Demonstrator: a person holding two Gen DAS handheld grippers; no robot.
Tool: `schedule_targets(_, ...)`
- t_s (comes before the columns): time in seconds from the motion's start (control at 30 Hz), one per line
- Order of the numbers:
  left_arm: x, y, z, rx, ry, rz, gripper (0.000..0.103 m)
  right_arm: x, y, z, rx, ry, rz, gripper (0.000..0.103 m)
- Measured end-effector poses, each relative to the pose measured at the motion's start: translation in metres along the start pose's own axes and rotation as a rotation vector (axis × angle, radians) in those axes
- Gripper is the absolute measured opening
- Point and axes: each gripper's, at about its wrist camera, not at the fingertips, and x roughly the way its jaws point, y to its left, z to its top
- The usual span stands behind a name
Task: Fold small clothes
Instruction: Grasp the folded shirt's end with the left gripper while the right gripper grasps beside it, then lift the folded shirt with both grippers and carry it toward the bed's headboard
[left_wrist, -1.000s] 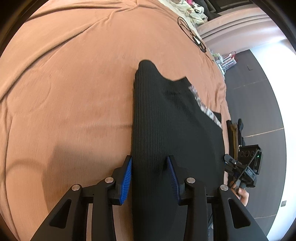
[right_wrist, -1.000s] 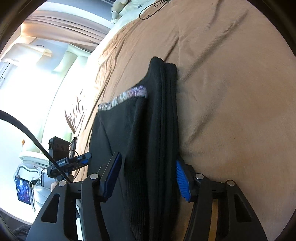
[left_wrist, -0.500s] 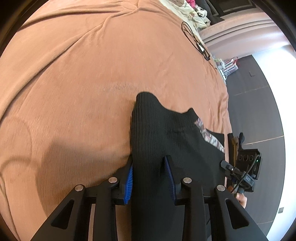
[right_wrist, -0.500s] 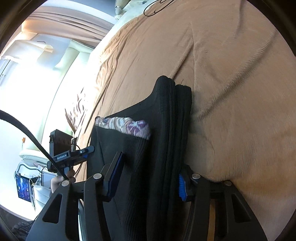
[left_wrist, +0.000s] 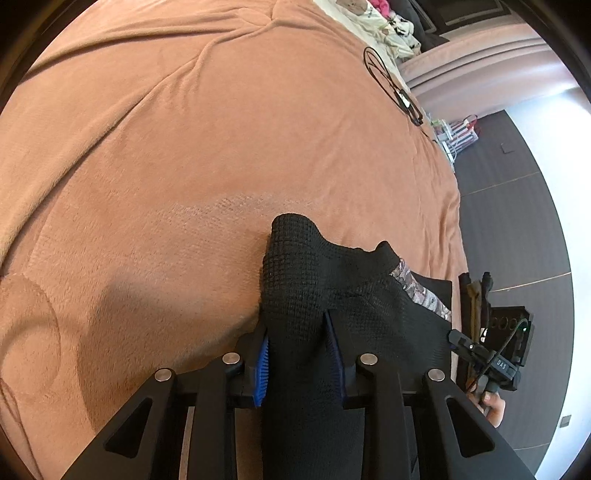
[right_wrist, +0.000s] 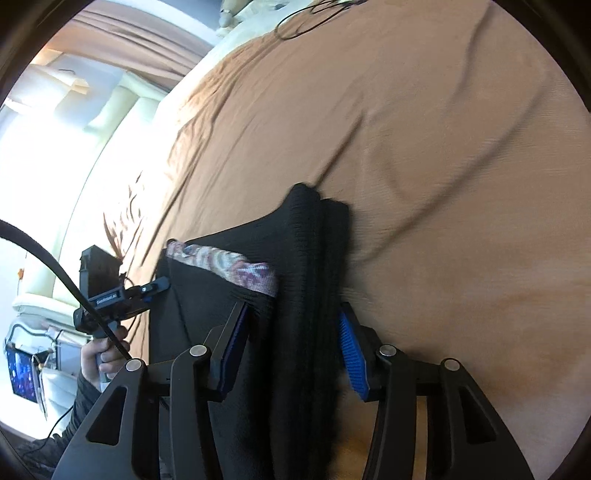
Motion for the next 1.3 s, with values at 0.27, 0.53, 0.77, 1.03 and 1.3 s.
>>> schedule_targets(0.27,0.003,0.0,0.001,0.002,-0.001,-0.008,0.029,0.014,-0.01,0.003,0.064,0.037,0.143,0.046)
schedule_targets(0.53,0.013,0.005,0.01,-0.015,-0.005,-0.051,0.02,0.034,-0.007,0.017,0.066,0.04,0.177,0.04)
schedule_targets(0.77,-0.001,-0.011,0.008,0.023,-0.044,-0.054,0.008,0.025,0.018,0.008,0.001,0.004,0.077,0.014)
schedule_targets(1.03,-0.05,-0.046,-0.003,0.101,-0.121,-0.102,0.007,-0.013,0.085,-0.015,-0.106,-0.077,0.046,0.011)
schedule_targets(1.3,-0.116,-0.078,-0.037,0.162,-0.216,-0.136,0.007,-0.082,0.13,-0.064,-0.207,-0.174,0.037,0.011)
